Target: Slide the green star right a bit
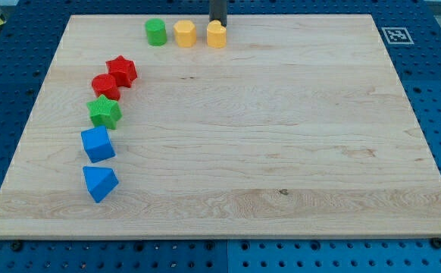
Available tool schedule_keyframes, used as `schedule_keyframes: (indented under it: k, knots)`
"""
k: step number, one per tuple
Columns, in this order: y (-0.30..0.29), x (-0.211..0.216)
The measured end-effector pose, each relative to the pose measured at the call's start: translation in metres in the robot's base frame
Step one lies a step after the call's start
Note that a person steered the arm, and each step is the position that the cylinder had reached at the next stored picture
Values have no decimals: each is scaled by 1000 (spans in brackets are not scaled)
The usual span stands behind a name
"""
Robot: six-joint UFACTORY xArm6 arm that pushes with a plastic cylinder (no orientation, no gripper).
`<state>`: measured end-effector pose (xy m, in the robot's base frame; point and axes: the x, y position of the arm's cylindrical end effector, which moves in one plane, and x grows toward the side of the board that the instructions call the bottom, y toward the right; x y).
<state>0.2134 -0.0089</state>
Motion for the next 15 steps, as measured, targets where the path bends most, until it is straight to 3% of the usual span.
schedule_keyframes:
  k: [1, 2, 3, 4, 5, 7, 8, 11, 12, 13, 15]
  knots:
    - [13, -18]
    - [82, 6]
    - [139, 91]
    - [159, 192]
    - [157, 275]
    - [102, 391]
    - [63, 404]
    - [-171, 404]
    - [-171, 391]
    - [-190, 349]
    - [-224, 333]
